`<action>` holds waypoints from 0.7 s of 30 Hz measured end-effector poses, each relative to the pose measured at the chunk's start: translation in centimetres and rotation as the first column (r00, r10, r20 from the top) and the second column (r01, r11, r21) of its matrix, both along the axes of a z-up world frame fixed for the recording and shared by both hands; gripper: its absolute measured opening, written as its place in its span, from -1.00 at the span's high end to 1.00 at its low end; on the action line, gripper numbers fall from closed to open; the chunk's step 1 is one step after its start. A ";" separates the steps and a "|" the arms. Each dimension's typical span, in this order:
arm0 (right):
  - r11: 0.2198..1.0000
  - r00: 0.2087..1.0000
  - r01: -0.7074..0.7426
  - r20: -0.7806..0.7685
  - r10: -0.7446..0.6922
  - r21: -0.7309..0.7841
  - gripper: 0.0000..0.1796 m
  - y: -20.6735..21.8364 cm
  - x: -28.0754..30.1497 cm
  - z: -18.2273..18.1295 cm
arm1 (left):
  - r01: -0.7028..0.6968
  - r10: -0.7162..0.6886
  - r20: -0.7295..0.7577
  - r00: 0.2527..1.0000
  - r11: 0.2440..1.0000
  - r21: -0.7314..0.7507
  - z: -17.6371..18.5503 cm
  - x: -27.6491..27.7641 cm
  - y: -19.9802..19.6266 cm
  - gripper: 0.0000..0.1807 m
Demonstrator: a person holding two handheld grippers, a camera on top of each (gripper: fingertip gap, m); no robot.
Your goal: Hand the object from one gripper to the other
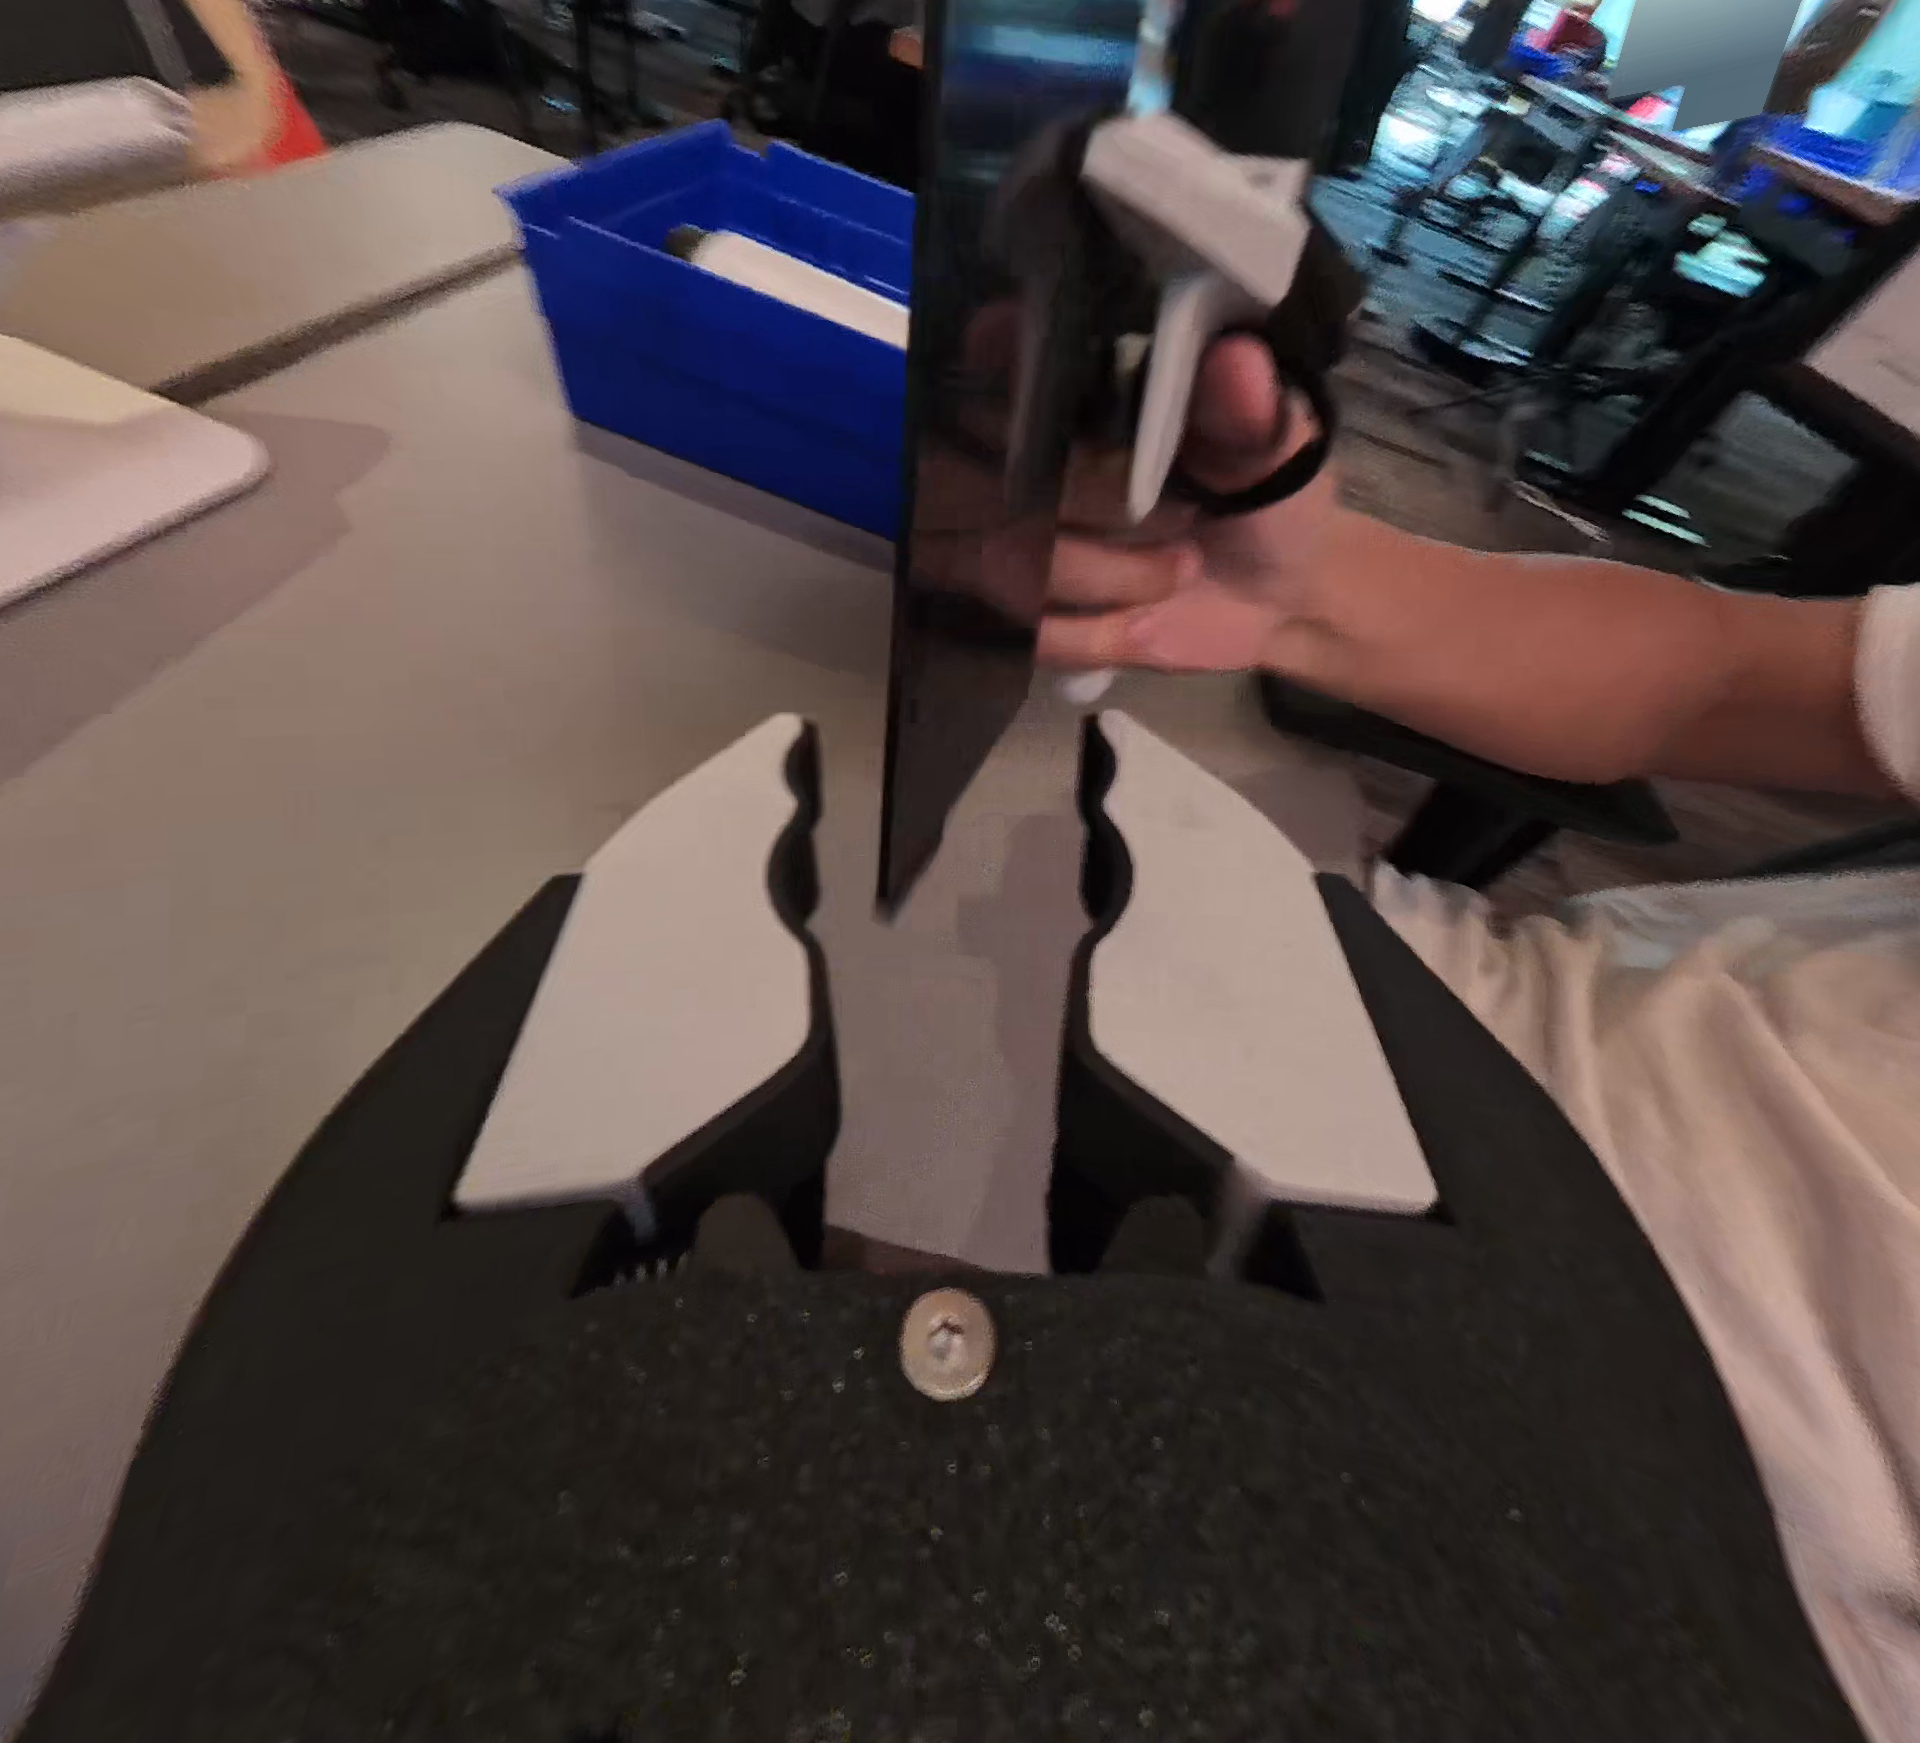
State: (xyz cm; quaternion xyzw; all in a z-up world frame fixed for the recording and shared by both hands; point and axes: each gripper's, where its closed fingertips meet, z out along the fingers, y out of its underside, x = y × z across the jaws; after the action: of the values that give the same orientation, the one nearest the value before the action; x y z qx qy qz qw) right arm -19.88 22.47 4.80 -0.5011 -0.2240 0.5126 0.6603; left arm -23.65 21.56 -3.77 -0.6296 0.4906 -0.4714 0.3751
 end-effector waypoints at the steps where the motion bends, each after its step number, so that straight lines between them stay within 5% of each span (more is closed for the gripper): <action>1: 0.999 0.999 0.042 0.015 -0.042 -0.024 1.00 0.5 1.5 1.3 | -0.051 0.051 0.025 0.998 0.998 0.032 0.4 -0.4 0.7 0.39; 6: 0.887 0.899 0.401 0.285 -0.333 -0.228 0.99 2.3 13.7 6.0 | -0.295 0.288 0.071 0.955 0.949 0.109 -1.5 -3.5 3.5 0.40; 9: 0.655 0.701 0.704 0.422 -0.575 -0.276 0.99 2.1 24.6 5.6 | -0.370 0.366 0.113 0.924 0.929 0.011 -3.7 -5.2 2.1 0.43; 12: 0.393 0.511 0.855 0.680 -0.526 -0.339 0.99 1.3 32.5 -0.7 | -0.443 0.442 0.101 0.891 0.896 -0.018 -4.7 -6.6 0.2 0.43; 14: 0.298 0.510 0.857 0.773 -0.378 -0.420 0.99 0.5 34.6 -5.5 | -0.469 0.465 0.105 0.879 0.883 0.007 -4.3 -7.4 -1.3 0.44; 17: 0.310 0.629 0.776 0.709 -0.319 -0.549 0.99 1.2 34.1 -8.2 | -0.530 0.520 0.127 0.844 0.845 0.063 -4.0 -8.8 -2.5 0.49; 21: 0.225 0.591 0.806 0.768 -0.247 -0.547 0.99 2.2 34.2 -12.0 | -0.536 0.528 0.111 0.842 0.842 0.061 -4.5 -9.4 -2.5 0.50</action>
State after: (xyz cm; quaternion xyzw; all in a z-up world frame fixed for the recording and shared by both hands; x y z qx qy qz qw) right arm 14.35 24.62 -7.18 -0.9242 0.0951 0.1145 0.3518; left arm -33.01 19.04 -8.24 -0.7016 0.2998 -0.3544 0.5406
